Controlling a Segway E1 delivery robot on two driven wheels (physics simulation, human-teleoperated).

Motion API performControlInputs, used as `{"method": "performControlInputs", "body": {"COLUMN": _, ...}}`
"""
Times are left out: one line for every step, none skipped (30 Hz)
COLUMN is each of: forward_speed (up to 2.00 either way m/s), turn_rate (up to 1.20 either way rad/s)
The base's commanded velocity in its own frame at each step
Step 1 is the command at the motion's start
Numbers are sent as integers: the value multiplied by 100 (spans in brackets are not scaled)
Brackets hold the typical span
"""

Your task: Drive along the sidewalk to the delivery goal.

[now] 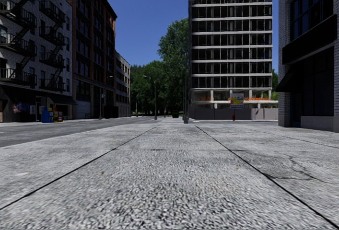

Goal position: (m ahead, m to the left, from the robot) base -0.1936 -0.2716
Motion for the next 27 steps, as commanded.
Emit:
{"method": "performControlInputs", "body": {"forward_speed": 0, "turn_rate": 0}}
{"method": "performControlInputs", "body": {"forward_speed": 0, "turn_rate": 0}}
{"method": "performControlInputs", "body": {"forward_speed": 0, "turn_rate": 0}}
{"method": "performControlInputs", "body": {"forward_speed": 0, "turn_rate": 0}}
{"method": "performControlInputs", "body": {"forward_speed": 0, "turn_rate": 0}}
{"method": "performControlInputs", "body": {"forward_speed": 0, "turn_rate": 0}}
{"method": "performControlInputs", "body": {"forward_speed": 0, "turn_rate": 0}}
{"method": "performControlInputs", "body": {"forward_speed": 0, "turn_rate": 0}}
{"method": "performControlInputs", "body": {"forward_speed": 0, "turn_rate": 0}}
{"method": "performControlInputs", "body": {"forward_speed": 0, "turn_rate": 0}}
{"method": "performControlInputs", "body": {"forward_speed": 0, "turn_rate": 0}}
{"method": "performControlInputs", "body": {"forward_speed": 0, "turn_rate": 0}}
{"method": "performControlInputs", "body": {"forward_speed": 0, "turn_rate": 0}}
{"method": "performControlInputs", "body": {"forward_speed": 0, "turn_rate": 0}}
{"method": "performControlInputs", "body": {"forward_speed": 0, "turn_rate": 0}}
{"method": "performControlInputs", "body": {"forward_speed": 0, "turn_rate": 0}}
{"method": "performControlInputs", "body": {"forward_speed": 0, "turn_rate": 0}}
{"method": "performControlInputs", "body": {"forward_speed": 0, "turn_rate": 0}}
{"method": "performControlInputs", "body": {"forward_speed": 0, "turn_rate": 0}}
{"method": "performControlInputs", "body": {"forward_speed": 0, "turn_rate": 0}}
{"method": "performControlInputs", "body": {"forward_speed": 0, "turn_rate": 0}}
{"method": "performControlInputs", "body": {"forward_speed": 0, "turn_rate": 0}}
{"method": "performControlInputs", "body": {"forward_speed": 0, "turn_rate": 0}}
{"method": "performControlInputs", "body": {"forward_speed": 0, "turn_rate": 0}}
{"method": "performControlInputs", "body": {"forward_speed": 0, "turn_rate": 0}}
{"method": "performControlInputs", "body": {"forward_speed": 0, "turn_rate": 0}}
{"method": "performControlInputs", "body": {"forward_speed": 0, "turn_rate": 0}}
